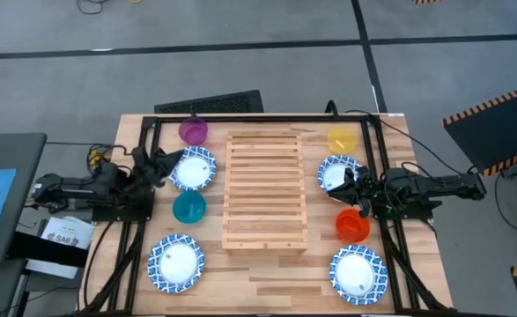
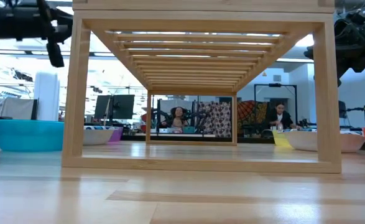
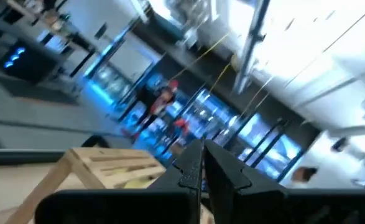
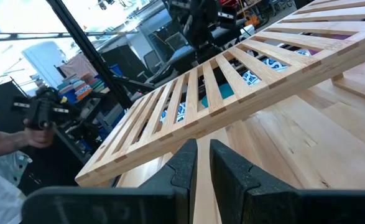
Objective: Place and stack bowls onto a shelf
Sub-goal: Put the purple bowl on the shelf
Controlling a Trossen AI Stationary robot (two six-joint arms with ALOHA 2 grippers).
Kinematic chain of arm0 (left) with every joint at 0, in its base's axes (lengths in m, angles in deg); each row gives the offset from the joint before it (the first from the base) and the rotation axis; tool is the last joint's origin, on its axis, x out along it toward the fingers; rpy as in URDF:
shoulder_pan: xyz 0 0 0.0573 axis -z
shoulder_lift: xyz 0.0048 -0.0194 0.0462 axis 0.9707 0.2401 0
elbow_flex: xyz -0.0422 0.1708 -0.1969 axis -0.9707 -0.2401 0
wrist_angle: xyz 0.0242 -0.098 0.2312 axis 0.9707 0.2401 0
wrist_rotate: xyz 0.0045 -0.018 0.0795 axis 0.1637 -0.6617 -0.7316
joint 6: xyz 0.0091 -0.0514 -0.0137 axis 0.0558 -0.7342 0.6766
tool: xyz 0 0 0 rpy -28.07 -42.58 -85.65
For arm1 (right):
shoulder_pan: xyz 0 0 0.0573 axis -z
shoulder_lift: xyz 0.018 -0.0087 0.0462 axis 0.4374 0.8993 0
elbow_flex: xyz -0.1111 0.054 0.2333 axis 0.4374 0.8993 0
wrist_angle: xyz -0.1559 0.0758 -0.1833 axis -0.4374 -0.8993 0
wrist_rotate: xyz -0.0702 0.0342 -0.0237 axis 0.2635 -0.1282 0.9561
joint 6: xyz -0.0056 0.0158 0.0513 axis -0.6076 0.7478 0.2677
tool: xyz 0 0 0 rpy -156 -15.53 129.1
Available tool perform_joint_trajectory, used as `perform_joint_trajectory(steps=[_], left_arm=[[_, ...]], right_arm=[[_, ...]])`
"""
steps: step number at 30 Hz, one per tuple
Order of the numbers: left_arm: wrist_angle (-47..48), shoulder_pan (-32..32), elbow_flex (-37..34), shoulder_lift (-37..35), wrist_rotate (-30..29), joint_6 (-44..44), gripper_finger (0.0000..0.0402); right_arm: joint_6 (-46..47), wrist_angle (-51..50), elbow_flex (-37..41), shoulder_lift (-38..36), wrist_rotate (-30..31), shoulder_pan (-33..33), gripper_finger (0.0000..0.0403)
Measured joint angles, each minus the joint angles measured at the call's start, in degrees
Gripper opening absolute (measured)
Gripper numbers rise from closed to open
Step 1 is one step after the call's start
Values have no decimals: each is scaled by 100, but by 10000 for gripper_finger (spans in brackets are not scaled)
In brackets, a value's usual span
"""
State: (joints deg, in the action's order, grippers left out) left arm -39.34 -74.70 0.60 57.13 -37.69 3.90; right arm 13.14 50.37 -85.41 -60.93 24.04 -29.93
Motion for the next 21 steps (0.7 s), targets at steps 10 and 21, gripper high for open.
perform_joint_trajectory(steps=[10, 21], left_arm=[[3851, -1743, 3075, 3172, 357, -1189, 113], [5731, -4925, 3809, 5646, 2277, -1366, 213]], right_arm=[[0, -2, -1, 1, 0, 1, 72], [-1, -2, 0, 1, 1, 2, 72]])
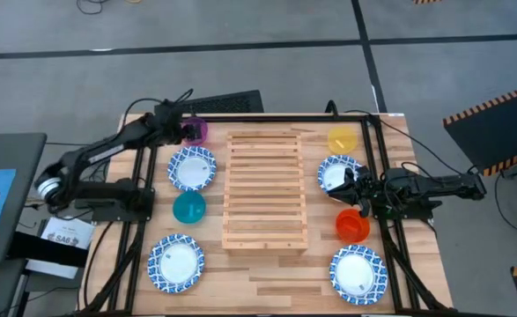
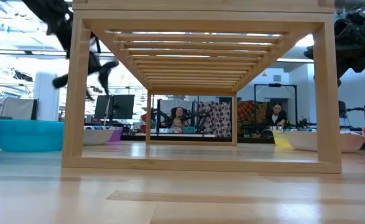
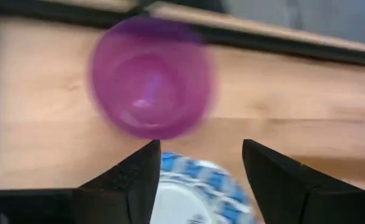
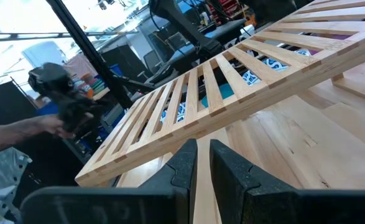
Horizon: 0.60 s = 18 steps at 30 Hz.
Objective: Place and stack bowls onto a shelf
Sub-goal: Put the purple bowl on the shelf
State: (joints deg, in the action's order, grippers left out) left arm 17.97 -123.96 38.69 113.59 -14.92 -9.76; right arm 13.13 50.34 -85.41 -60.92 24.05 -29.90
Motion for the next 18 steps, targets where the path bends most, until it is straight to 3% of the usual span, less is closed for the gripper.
perform_joint_trajectory(steps=[6, 13, 18], left_arm=[[-58, -566, -92, 647, 107, -250, 220], [-162, -630, -92, 1052, -377, -755, 220], [-174, -651, -92, 1360, -395, -1105, 220]], right_arm=[[0, 0, 0, -1, 0, -1, 72], [2, 2, -1, 0, 0, -1, 72], [1, 1, -1, 0, 0, 0, 72]])
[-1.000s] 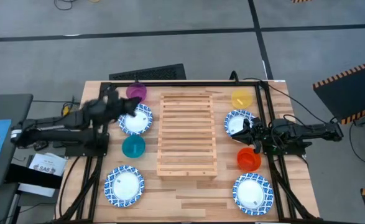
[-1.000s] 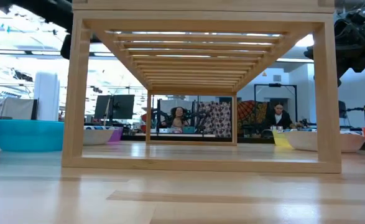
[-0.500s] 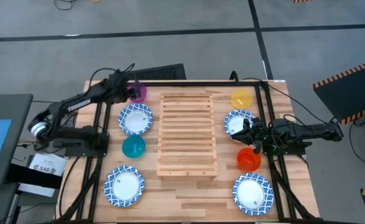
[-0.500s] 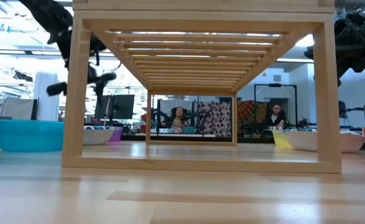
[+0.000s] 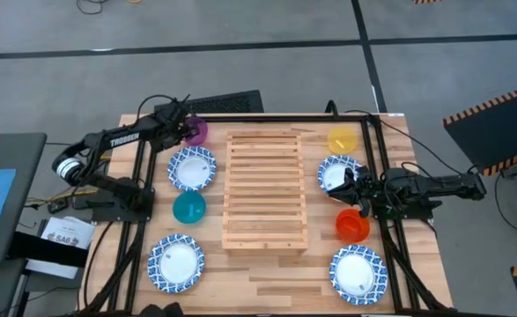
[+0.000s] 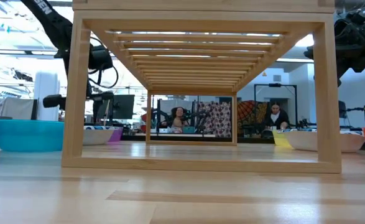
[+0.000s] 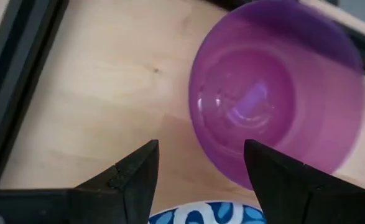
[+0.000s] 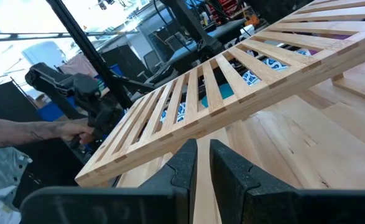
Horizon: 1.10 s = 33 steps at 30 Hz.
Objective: Place and stack bowls onto a shelf
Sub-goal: Put the purple bowl on the shelf
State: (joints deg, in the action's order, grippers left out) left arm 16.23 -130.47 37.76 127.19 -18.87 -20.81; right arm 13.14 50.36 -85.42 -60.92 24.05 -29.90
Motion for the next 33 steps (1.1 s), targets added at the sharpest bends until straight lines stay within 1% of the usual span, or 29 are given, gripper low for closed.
perform_joint_trajectory(steps=[7, 10, 13, 16, 18, 19, 23, 26, 30, 33], left_arm=[[-56, -67, 2, 364, 4, -392, 217], [-101, -65, 2, 373, -42, -540, 196], [-233, -67, 2, 370, -64, -582, 148], [-269, -67, 2, 370, -82, -514, 81], [-256, -67, 2, 368, -83, -317, 32], [-244, -67, 2, 356, -84, -211, 17], [-160, -68, 2, 204, -108, -77, 5], [-171, -100, 2, -98, -179, 48, 2], [-191, -171, 2, -765, -249, 294, 0], [-216, -191, 6, -1342, -139, 627, 0]], right_arm=[[0, -1, 1, 0, 0, -1, 72], [-1, -1, -1, 0, -2, 0, 72], [1, -1, 1, 0, -2, -1, 72], [0, -1, 0, 0, 0, -1, 72], [1, -1, -1, 0, 0, 0, 72], [-1, -1, -1, 0, 0, 0, 72], [-1, -1, 1, 0, 0, 0, 72], [0, -1, 1, 0, -2, -1, 72], [-1, -1, -1, 0, 0, -2, 72], [1, -1, 0, -1, -1, -1, 72]])
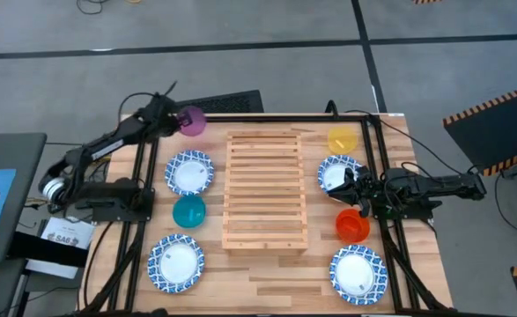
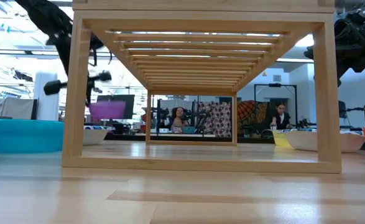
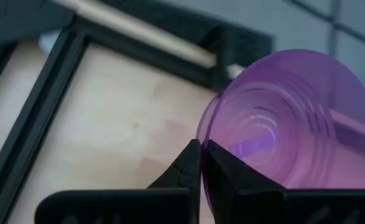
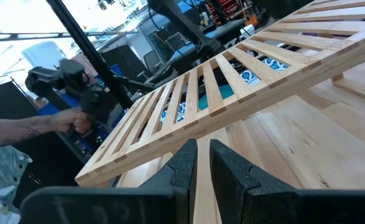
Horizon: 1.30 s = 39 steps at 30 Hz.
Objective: Place and stack bowls onto a shelf
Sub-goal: Put the purple bowl on the shelf
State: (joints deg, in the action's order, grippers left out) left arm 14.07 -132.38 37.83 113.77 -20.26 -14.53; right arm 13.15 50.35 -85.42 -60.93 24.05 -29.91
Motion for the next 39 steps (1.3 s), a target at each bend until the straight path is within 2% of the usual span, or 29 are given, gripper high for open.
perform_joint_trajectory(steps=[5, 10, 14, 20, 23, 26, 31, 39], left_arm=[[147, 98, 431, -674, 536, 233, 0], [395, 580, 1523, -673, 956, 594, 0], [1079, 1280, 2749, -53, 1095, 967, 0], [2245, 2261, 4811, 1422, 1062, 1662, 0], [2415, 2610, 5643, 2131, 1146, 1897, 0], [2509, 2902, 6247, 2757, 1568, 2109, 0], [2850, 3258, 6768, 3517, 1797, 2431, 0], [3299, 3346, 6785, 4028, 1782, 2600, 0]], right_arm=[[-1, -1, 1, 1, -2, 0, 72], [-2, -1, -1, 1, -1, 1, 72], [-2, -1, 1, 1, 1, 1, 72], [-2, -1, 1, 0, -2, -2, 72], [0, -1, -1, 1, -2, -1, 72], [-2, -1, -1, -2, 1, 0, 72], [-2, -1, 1, 1, 0, 0, 72], [-1, -1, -1, 0, 1, 0, 72]])
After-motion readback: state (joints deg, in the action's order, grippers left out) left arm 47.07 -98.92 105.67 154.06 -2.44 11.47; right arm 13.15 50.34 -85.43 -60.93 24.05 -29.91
